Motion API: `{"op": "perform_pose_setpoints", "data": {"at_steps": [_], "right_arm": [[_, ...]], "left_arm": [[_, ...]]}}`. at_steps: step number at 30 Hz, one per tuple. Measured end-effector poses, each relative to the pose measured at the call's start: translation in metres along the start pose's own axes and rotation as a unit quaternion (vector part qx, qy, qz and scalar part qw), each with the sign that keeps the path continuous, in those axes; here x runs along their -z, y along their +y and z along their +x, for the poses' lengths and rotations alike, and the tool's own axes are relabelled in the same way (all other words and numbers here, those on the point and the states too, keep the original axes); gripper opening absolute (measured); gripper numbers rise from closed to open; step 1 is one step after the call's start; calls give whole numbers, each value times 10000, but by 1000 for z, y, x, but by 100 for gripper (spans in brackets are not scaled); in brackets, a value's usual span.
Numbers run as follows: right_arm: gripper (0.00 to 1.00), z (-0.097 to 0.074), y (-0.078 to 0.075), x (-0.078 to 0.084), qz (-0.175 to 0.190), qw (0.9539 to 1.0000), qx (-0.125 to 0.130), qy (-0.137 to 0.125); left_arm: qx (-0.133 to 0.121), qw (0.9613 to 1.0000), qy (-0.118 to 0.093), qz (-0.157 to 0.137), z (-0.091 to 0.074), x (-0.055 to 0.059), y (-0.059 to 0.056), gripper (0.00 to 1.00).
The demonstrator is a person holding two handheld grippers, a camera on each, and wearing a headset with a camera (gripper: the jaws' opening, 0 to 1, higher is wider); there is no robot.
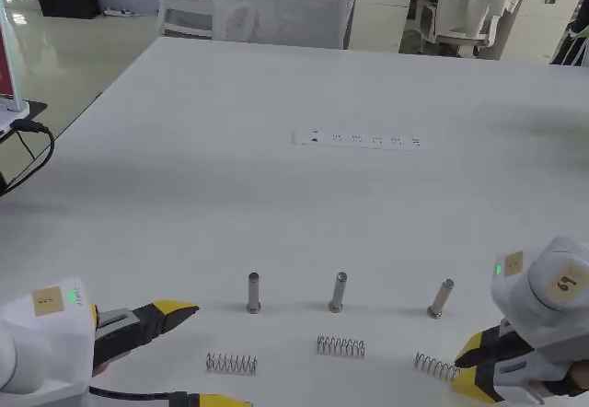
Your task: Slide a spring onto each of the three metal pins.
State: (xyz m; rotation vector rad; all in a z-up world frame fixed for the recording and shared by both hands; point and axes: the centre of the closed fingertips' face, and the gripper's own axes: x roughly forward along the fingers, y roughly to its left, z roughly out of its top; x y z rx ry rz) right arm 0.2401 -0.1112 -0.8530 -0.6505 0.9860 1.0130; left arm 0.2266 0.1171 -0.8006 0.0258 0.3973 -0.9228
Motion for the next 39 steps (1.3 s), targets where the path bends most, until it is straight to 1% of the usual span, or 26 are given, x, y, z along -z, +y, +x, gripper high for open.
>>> {"op": "perform_pose_setpoints", "data": {"at_steps": [1,4,16,24,28,39], "right_arm": [[12,0,0,1,-13,10000,-3,36],[11,1,2,1,-12,10000,-47,29],[9,4,0,3,-212,9996,-5,169],[9,4,1,3,-330,9992,18,208],[9,4,1,2,-343,9992,61,177],[8,2,1,-2,-187,9998,84,39]], "left_arm": [[3,10000,-1,-7,0,0,0,72],[5,10000,-9,-13,0,1,0,71],[7,10000,-19,-6,0,-1,1,71],[8,10000,-46,26,-1,-3,0,70],[18,10000,-43,47,-2,-4,-1,70],[65,9999,-26,102,-3,-7,-4,68]]}}
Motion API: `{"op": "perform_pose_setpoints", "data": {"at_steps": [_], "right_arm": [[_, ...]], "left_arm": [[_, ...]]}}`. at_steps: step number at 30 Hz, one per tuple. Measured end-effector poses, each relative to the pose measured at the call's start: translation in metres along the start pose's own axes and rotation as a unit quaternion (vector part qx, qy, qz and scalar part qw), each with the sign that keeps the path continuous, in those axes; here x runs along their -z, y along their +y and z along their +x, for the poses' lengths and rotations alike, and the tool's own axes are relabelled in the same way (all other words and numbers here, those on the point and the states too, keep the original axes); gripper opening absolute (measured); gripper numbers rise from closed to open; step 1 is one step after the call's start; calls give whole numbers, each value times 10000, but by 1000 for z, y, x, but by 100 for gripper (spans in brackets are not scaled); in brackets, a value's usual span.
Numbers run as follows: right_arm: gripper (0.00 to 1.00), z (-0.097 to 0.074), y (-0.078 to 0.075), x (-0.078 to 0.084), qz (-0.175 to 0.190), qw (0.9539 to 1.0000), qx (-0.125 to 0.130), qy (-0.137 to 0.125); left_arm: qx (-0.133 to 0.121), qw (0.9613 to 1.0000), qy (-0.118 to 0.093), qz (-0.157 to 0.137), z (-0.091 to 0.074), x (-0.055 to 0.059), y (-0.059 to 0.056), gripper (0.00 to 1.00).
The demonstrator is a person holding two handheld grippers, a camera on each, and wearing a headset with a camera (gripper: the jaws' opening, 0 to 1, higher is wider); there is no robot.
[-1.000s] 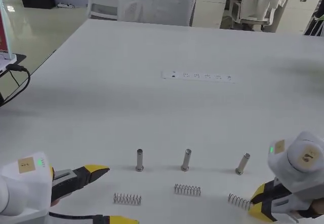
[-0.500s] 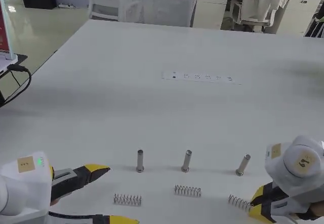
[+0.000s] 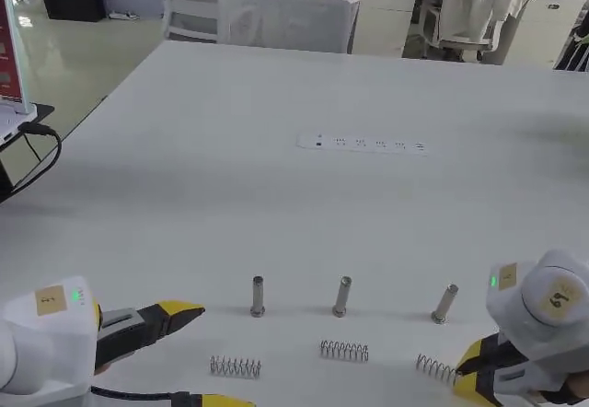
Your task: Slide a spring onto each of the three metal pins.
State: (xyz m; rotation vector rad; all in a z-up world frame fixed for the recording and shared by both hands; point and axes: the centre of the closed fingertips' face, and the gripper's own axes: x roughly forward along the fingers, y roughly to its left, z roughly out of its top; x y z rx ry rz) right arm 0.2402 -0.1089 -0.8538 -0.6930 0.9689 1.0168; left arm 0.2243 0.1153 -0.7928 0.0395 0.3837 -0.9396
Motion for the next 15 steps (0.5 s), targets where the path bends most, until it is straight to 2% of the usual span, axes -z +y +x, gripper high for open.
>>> {"op": "perform_pose_setpoints", "data": {"at_steps": [10,15], "right_arm": [[8,-6,2,-1,117,9999,-10,-107],[8,-10,1,-2,162,9998,18,-147]], "left_arm": [[114,9999,23,39,2,-1,-7,66],[220,9997,42,124,6,-5,-13,66]]}}
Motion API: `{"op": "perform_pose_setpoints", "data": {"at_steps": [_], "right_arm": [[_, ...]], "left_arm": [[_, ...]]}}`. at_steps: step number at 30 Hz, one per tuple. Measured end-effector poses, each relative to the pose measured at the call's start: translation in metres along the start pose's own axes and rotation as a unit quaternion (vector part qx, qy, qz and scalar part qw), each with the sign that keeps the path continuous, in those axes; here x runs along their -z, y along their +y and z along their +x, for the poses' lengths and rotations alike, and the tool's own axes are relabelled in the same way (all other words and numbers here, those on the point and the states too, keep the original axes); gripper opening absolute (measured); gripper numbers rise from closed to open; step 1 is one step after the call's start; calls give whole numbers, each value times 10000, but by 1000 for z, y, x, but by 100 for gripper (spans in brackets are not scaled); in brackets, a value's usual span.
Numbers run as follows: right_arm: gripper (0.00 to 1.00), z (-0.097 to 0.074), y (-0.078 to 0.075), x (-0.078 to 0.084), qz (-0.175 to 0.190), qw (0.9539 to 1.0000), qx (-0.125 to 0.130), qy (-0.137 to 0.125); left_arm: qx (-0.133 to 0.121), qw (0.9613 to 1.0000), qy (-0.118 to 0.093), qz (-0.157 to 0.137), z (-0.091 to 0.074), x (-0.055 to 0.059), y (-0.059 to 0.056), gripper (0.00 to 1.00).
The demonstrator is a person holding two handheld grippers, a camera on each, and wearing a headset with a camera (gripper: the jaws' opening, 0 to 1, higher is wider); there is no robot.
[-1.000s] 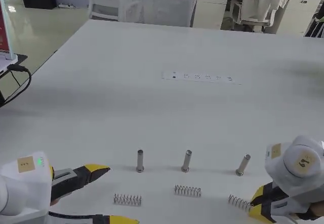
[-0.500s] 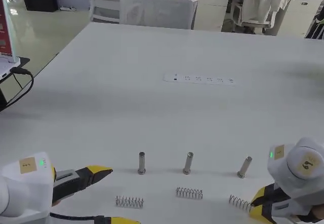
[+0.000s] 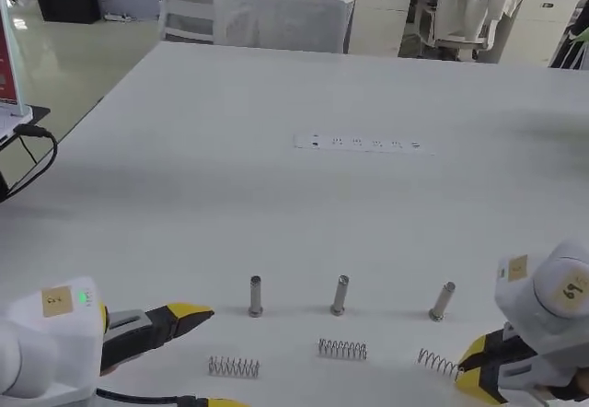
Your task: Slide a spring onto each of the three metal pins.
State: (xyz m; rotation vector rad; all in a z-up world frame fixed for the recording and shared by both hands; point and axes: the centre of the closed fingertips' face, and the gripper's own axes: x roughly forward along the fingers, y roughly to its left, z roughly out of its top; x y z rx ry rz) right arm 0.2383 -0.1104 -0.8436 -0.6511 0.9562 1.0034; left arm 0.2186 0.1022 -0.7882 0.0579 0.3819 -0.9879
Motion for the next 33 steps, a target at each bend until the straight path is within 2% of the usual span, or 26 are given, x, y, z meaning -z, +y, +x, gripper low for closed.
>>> {"op": "perform_pose_setpoints", "data": {"at_steps": [4,11,16,27,33], "right_arm": [[8,-4,0,-4,26,10000,2,-60],[8,-8,1,-8,28,9999,6,-133],[8,-11,2,-10,9,9999,-9,-162],[8,-20,9,-30,-271,9994,-25,-227],[8,-24,14,-40,-435,9987,-55,-255]], "left_arm": [[92,9999,-17,64,2,-4,-4,65],[227,9996,71,137,8,-4,-10,64],[280,9995,43,165,9,-8,-12,64],[391,9989,37,239,14,-13,-16,62],[509,9983,-28,296,18,-22,-19,60]]}}
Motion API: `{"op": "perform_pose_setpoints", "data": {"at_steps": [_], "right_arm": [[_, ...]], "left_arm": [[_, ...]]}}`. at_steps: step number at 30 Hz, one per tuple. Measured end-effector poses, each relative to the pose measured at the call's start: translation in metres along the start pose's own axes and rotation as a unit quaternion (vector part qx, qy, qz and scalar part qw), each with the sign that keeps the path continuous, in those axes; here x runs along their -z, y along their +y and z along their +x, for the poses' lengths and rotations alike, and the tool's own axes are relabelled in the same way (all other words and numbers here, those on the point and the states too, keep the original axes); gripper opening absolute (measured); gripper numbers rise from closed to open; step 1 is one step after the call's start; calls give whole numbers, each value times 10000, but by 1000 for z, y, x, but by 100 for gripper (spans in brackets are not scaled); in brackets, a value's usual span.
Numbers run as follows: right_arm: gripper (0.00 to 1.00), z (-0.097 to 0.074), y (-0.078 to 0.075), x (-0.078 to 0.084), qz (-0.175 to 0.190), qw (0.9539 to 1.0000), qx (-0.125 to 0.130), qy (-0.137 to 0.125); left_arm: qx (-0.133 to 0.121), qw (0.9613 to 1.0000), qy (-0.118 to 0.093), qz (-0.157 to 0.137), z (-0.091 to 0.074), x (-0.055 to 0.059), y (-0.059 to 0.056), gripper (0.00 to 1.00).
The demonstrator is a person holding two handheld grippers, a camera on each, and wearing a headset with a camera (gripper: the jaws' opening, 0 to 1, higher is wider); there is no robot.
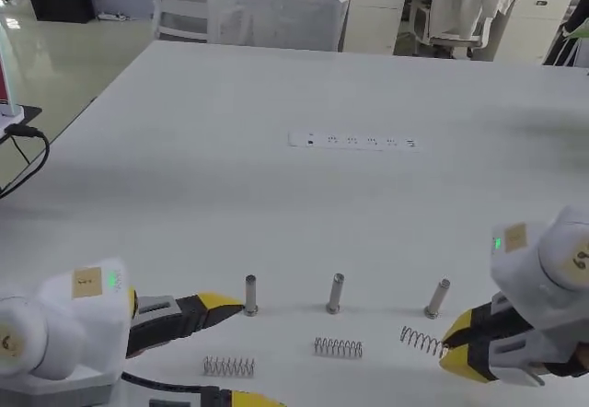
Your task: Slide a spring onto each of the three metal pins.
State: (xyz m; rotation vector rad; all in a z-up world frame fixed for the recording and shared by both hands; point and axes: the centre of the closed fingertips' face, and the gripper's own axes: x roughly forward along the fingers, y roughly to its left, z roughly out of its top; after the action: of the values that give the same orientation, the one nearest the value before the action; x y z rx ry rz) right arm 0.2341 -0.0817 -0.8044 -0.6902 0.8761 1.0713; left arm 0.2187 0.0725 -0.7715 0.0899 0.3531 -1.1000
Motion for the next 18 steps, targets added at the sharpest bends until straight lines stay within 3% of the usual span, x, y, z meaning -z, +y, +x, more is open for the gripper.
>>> {"op": "perform_pose_setpoints", "data": {"at_steps": [18], "right_arm": [[8,-5,14,-36,-540,9983,-176,-102]], "left_arm": [[321,9994,-90,103,13,-12,-13,54]]}}
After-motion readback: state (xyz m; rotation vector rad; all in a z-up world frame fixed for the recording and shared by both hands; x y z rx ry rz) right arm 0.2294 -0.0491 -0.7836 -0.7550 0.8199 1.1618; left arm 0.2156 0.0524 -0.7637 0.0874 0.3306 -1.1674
